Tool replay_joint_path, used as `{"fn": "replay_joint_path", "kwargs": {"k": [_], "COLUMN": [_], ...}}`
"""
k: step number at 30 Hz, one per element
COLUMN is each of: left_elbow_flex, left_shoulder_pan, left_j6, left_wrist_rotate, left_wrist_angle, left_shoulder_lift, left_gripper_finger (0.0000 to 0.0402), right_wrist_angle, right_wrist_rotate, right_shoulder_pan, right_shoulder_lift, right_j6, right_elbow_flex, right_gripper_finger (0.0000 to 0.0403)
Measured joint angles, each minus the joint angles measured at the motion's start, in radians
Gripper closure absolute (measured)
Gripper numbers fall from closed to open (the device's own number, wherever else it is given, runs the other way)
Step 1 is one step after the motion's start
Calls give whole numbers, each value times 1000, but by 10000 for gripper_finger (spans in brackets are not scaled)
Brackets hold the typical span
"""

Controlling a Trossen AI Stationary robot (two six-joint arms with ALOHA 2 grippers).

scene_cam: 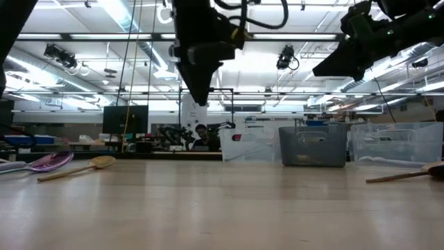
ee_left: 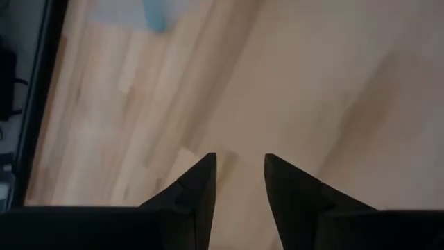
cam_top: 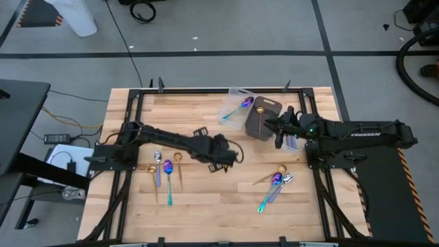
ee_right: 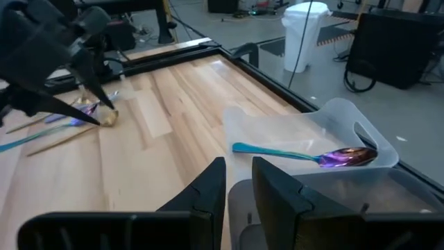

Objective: Sort silverware by color (type)
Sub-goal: Put the gold spoon into the black bin

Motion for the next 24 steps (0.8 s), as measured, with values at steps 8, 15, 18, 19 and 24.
{"fn": "replay_joint_path", "kwargs": {"k": [8, 15, 18, 19, 24], "left_elbow_flex": [-148, -327, -386, -406, -546], "left_shoulder_pan": [-125, -198, -220, -227, -243], "left_j6": [-216, -437, -510, -535, -651], "left_wrist_rotate": [6, 59, 68, 66, 66], "left_wrist_angle": [14, 19, 38, 40, 117], "left_shoulder_lift": [3, -20, -57, -74, -205], "left_gripper_finger": [272, 272, 272, 272, 272], "right_wrist_angle": [-1, 7, 8, 11, 19], "right_wrist_rotate": [0, -1, -1, -1, -1], "right_shoulder_pan": [32, 37, 37, 37, 37], "right_shoulder_lift": [0, 0, 1, 1, 5], "right_j6": [4, 5, 5, 5, 7], "right_elbow_flex": [0, 0, 0, 0, 0], "right_gripper_finger": [321, 321, 321, 321, 321]}}
